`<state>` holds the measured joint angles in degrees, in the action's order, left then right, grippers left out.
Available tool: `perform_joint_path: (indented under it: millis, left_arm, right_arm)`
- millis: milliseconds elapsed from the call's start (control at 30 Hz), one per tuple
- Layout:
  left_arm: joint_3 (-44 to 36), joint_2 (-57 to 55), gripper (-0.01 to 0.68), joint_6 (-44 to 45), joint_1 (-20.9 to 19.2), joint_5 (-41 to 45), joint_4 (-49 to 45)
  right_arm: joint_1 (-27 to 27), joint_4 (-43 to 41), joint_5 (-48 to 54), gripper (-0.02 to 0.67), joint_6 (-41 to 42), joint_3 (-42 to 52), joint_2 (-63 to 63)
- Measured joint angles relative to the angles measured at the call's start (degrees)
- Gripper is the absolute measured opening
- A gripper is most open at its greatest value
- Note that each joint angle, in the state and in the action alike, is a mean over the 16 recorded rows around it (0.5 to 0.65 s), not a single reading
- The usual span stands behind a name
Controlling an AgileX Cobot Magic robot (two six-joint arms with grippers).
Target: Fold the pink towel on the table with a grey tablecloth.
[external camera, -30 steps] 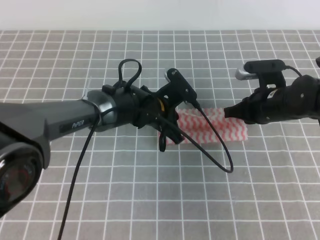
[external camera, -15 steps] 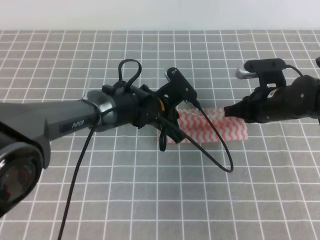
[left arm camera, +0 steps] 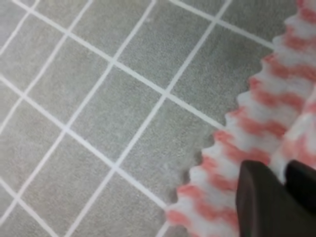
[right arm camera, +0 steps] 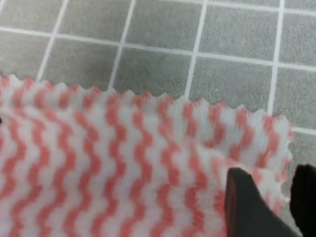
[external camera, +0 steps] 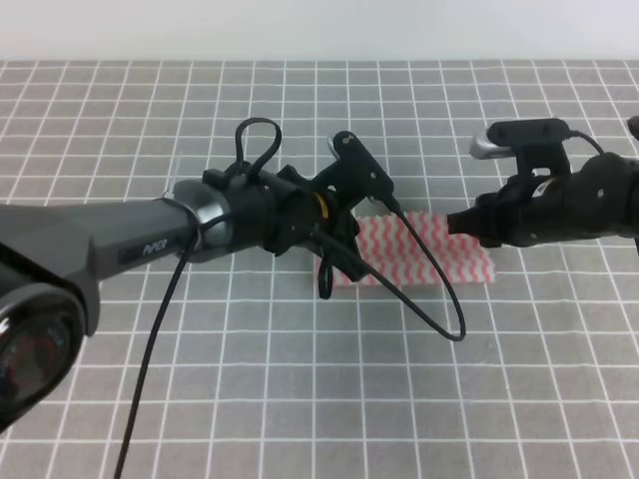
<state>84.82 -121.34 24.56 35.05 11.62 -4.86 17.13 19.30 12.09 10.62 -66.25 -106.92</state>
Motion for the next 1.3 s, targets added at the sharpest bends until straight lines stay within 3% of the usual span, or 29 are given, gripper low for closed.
perform_joint_path:
  millis: [333, 767, 1033, 1300]
  left_arm:
    - [0.0, -0.34, 0.279, -0.24, -1.9, -2.7, -0.02]
    - [0.01, -0.43, 0.289, -0.3, -5.62, -5.78, -0.1]
    - [0.04, 3.75, 0.256, -2.9, -6.33, -3.79, 1.64]
    - [-0.01, 7.52, 0.118, -6.43, -2.73, 3.67, 5.9]
  right_arm:
    - [0.0, 0.03, -0.87, 0.195, -0.06, -0.02, -0.31]
    - [0.0, 0.11, 1.76, 0.035, -0.05, -0.06, 1.45]
    - [0.0, 0.19, 6.42, -0.01, -0.03, -0.06, 2.77]
    - [0.0, 0.2, 9.82, -0.015, -0.01, -0.06, 0.6]
